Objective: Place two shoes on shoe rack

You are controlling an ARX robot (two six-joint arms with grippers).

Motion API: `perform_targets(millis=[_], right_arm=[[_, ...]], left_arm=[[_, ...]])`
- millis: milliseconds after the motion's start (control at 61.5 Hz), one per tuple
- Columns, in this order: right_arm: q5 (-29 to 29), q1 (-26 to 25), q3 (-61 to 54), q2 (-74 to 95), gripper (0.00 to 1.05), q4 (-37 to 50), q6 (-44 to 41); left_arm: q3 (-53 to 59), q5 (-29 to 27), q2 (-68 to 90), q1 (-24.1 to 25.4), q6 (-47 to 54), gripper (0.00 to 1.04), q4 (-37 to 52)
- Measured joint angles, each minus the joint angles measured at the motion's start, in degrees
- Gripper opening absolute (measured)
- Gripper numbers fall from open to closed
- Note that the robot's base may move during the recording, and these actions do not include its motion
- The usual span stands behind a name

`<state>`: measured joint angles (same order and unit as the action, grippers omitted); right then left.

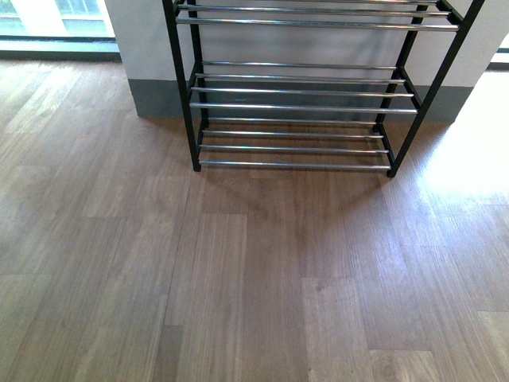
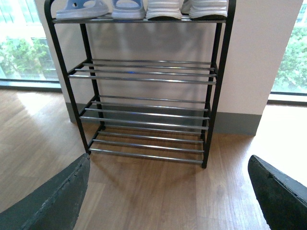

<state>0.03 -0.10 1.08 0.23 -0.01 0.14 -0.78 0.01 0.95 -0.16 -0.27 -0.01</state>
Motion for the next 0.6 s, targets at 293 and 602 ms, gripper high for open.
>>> perform_targets(millis=[293, 602], right_arm=[[0.0, 0.0, 0.0, 0.0, 0.95, 0.0, 0.0], [0.0, 0.0, 0.0, 0.0, 0.95, 0.0, 0.0]], left_arm=[[0.0, 0.0, 0.0, 0.0, 0.0, 0.95, 0.0], [0.0, 0.0, 0.0, 0.0, 0.0, 0.95, 0.0]])
